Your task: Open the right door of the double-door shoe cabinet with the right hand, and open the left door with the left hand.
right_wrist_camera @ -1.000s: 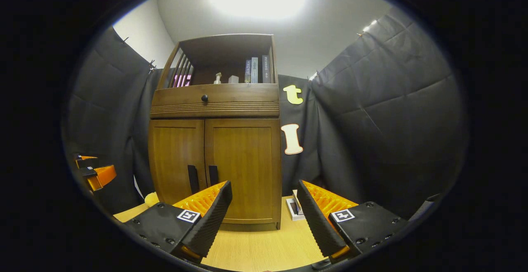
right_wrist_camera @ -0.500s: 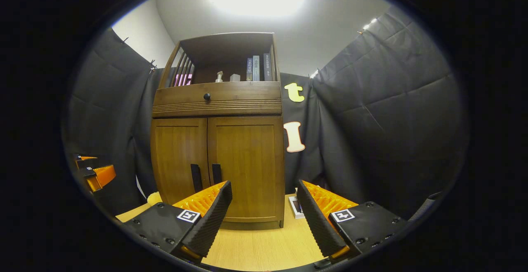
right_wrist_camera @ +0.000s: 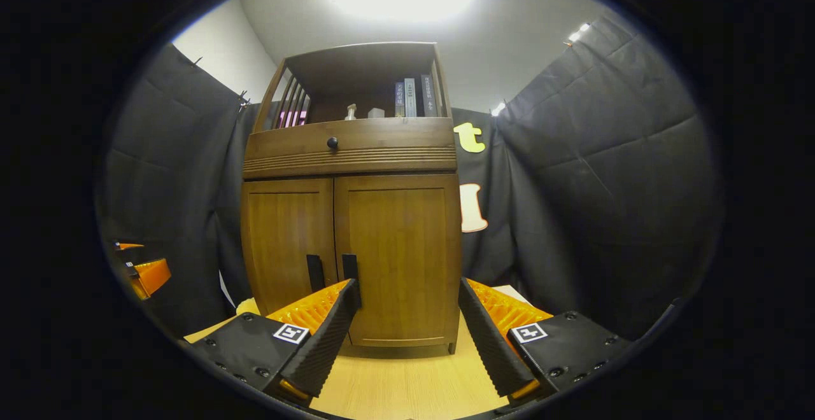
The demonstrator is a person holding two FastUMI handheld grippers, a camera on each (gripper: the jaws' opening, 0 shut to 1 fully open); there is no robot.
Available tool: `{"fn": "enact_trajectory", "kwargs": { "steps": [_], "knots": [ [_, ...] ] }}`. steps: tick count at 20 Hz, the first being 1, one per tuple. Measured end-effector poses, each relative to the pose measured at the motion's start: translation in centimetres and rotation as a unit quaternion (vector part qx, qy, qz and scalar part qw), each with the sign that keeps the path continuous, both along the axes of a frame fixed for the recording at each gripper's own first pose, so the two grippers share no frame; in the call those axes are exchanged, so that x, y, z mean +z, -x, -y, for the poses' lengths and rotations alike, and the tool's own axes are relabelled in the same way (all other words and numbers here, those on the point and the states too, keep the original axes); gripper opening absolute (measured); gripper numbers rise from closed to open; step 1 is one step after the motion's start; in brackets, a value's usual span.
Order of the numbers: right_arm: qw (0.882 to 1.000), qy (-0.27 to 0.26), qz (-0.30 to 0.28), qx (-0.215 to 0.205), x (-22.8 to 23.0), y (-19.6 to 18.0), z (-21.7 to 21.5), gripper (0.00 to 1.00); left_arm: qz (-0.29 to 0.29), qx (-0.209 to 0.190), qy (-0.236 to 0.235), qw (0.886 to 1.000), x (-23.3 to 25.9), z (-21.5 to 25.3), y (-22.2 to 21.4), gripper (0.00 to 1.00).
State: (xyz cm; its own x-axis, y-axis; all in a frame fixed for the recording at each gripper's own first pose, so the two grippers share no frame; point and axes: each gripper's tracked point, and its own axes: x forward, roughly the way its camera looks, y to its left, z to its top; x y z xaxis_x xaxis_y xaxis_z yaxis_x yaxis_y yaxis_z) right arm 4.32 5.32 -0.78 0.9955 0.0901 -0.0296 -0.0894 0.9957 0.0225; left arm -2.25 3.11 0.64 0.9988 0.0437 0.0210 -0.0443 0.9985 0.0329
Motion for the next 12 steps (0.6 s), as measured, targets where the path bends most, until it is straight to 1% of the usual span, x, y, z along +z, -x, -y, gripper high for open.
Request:
{"fn": "enact_trajectory", "kwargs": {
  "steps": [6,10,11,12],
  "knots": [
    [0.999,-0.010,0.001,0.031,-0.7,-5.2,-3.5,0.99,-0.003,0.025,-0.007,1.000,-0.1,-1.8,1.3,0.94],
    [0.999,-0.009,-0.005,0.043,-1.8,-8.9,-5.6,0.99,-0.007,0.047,-0.012,0.999,-0.3,-3.4,2.2,0.93],
    [0.999,-0.009,-0.009,0.044,-2.1,-9.6,-6.0,0.96,-0.008,0.053,-0.014,0.998,-0.3,-3.9,2.5,0.93],
    [0.999,-0.010,-0.011,0.047,-2.4,-10.1,-6.3,0.99,-0.009,0.059,-0.015,0.998,-0.3,-4.3,2.7,0.93]
  ]
}}
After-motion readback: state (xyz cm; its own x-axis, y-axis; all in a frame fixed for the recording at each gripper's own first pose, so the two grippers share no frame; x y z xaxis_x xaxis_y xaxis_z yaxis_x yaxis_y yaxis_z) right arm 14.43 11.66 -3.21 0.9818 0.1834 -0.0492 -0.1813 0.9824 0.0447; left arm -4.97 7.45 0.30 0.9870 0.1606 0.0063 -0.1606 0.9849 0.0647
